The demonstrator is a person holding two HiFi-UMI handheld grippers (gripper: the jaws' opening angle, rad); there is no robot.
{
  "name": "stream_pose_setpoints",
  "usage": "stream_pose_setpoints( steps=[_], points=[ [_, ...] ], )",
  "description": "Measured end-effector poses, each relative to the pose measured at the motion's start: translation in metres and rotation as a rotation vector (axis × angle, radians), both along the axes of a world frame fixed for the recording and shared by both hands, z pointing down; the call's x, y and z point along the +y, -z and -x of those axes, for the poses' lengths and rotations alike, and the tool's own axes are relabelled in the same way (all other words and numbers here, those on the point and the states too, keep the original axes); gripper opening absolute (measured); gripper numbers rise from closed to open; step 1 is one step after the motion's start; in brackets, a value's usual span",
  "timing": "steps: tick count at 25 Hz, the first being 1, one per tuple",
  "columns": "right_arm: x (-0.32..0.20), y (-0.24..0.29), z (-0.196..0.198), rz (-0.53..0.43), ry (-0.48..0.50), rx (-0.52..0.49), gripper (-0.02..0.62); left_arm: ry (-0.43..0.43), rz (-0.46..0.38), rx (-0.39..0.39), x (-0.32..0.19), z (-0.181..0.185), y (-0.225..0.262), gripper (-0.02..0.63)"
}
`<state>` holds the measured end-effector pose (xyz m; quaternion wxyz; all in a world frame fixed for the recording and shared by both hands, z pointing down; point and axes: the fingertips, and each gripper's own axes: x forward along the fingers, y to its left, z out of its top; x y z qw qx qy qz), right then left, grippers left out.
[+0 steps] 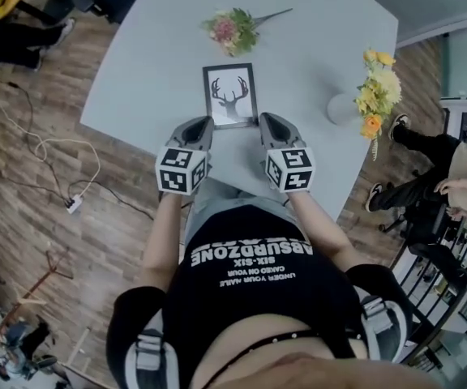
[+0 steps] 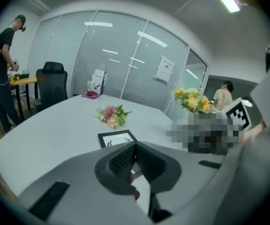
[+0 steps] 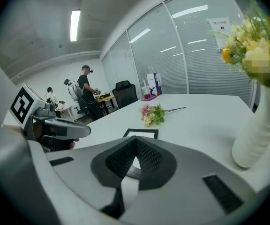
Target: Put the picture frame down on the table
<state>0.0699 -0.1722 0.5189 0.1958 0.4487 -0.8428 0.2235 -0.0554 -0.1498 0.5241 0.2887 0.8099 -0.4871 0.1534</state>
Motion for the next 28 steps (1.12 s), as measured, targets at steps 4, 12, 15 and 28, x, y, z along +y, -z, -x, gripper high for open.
stream_pose_setpoints(
  steps=[4, 12, 15, 28],
  points=[
    [0.019, 0.02, 0.005, -0.026, 0.029, -0.015, 0.015, -0.045, -0.095, -0.044, 0.017, -0.011, 0.028, 0.015],
    [0.05, 0.048, 0.007, -0.084, 0.053, -0.044, 0.015, -0.017, -0.145, -0.039, 0.044, -0.016, 0.053, 0.015],
    [0.065, 0.051, 0.0, -0.09, 0.045, -0.039, 0.015, -0.014, -0.15, -0.047, 0.057, -0.018, 0.056, 0.015],
    [0.114, 0.06, -0.029, -0.107, 0.033, -0.035, 0.015, -0.01, -0.132, -0.025, 0.104, -0.035, 0.06, 0.015]
  ],
)
